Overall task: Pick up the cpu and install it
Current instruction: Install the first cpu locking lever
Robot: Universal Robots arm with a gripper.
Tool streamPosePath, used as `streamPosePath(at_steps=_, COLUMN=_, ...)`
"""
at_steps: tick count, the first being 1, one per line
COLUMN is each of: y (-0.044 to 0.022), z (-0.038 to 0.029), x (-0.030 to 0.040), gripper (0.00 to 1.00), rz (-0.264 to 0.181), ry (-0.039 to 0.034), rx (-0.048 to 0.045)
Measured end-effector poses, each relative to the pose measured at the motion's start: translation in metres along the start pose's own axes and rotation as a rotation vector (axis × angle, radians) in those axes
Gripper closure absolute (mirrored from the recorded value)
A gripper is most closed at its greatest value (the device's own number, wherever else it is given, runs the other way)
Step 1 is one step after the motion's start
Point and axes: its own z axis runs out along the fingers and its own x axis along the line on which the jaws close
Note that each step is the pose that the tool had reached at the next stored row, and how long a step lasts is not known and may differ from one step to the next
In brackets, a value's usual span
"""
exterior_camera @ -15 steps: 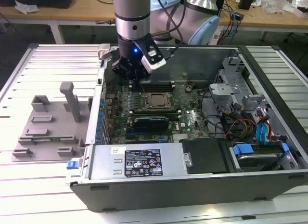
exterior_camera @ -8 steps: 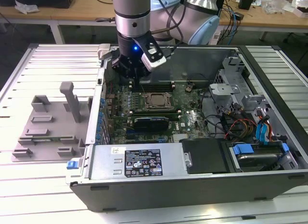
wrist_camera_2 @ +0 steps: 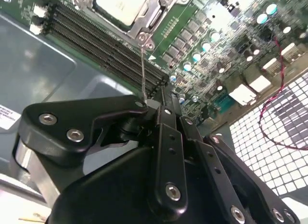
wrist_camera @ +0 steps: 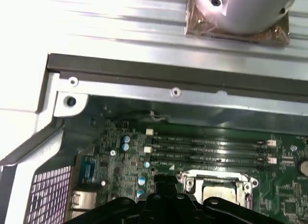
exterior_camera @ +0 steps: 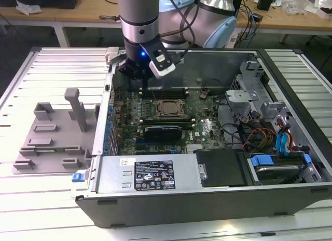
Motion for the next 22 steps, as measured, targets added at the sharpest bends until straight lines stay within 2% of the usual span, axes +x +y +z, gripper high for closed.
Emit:
streamPosePath(at_steps=3, y=-0.0001, z=0.0007, x=0.0006, gripper=0.89, rz=0.001, ry=-0.0022, rx=-0.0268)
streamPosePath(at_steps=4, y=-0.0002, z=0.0011, x=0.0007, gripper=0.89, rz=0.002, ry=-0.0038, rx=-0.044)
streamPosePath(at_steps=5, y=-0.0003, z=0.0018, x=0.0008, gripper=0.89, rz=0.002, ry=-0.005, rx=-0.0567)
streamPosePath(at_steps=10, y=-0.0015, z=0.007, x=0.0004, gripper=0.89, rz=0.002, ry=-0.0048, rx=-0.0567)
streamPosePath(at_steps=14, y=-0.0024, z=0.0082, x=-0.0085, gripper=0.89, rz=0.002, ry=-0.0049, rx=-0.0568)
streamPosePath(at_steps=18, y=-0.0042, z=0.0094, x=-0.0271, gripper=0.89, rz=0.002, ry=-0.0049, rx=-0.0568)
streamPosePath(at_steps=20, y=-0.0048, z=0.0098, x=-0.0335, gripper=0.89, rz=0.003, ry=-0.0048, rx=-0.0568)
streamPosePath(at_steps=22, y=-0.0059, z=0.0104, x=-0.044, gripper=0.89, rz=0.003, ry=-0.0046, rx=-0.0567)
